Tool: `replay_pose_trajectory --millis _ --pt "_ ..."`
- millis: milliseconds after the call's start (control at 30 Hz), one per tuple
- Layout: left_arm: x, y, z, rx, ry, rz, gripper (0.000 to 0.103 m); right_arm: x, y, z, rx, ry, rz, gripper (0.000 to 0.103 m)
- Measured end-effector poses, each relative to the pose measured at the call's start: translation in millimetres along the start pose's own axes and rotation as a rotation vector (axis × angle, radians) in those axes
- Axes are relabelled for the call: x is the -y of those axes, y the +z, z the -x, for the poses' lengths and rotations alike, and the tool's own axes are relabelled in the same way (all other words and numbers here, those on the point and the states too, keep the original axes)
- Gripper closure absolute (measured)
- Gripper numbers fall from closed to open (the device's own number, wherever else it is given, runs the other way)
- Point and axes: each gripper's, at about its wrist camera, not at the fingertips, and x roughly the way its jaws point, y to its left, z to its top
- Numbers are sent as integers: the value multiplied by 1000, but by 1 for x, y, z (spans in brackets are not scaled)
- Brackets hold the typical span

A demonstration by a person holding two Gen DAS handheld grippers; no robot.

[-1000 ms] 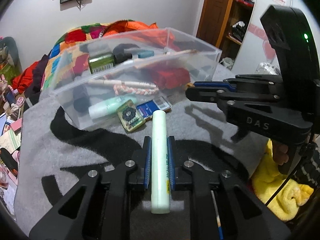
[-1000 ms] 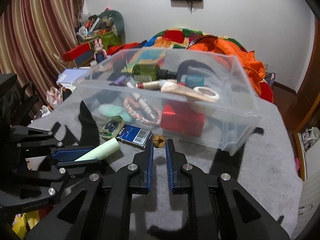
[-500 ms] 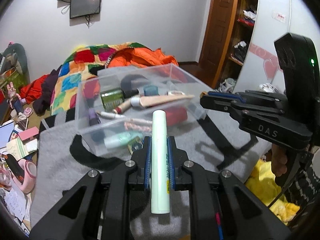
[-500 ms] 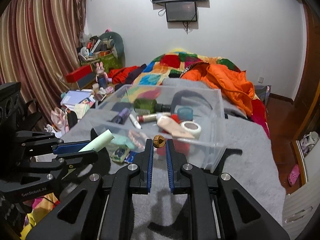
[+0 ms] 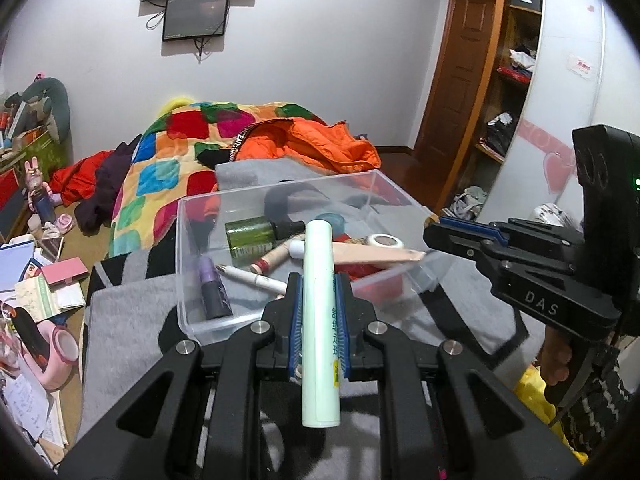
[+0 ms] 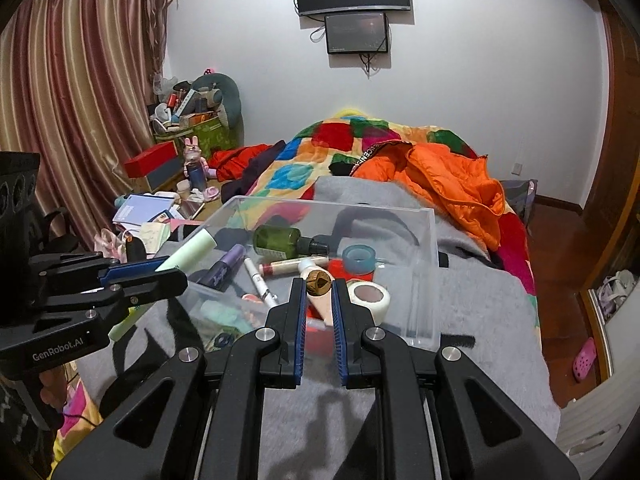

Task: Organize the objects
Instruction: 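Carry green tube over bin with left tool while right carries bead over bin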

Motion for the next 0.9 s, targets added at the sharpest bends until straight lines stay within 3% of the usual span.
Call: replay_pose_trajectory --millis 567,900 --pt "-12 15 -57 -112 -3 4 88 7 -1 -55 -100 7 -38 92" --pt "-12 15 -64 -125 -27 5 88 7 1 -62 -118 6 -34 91"
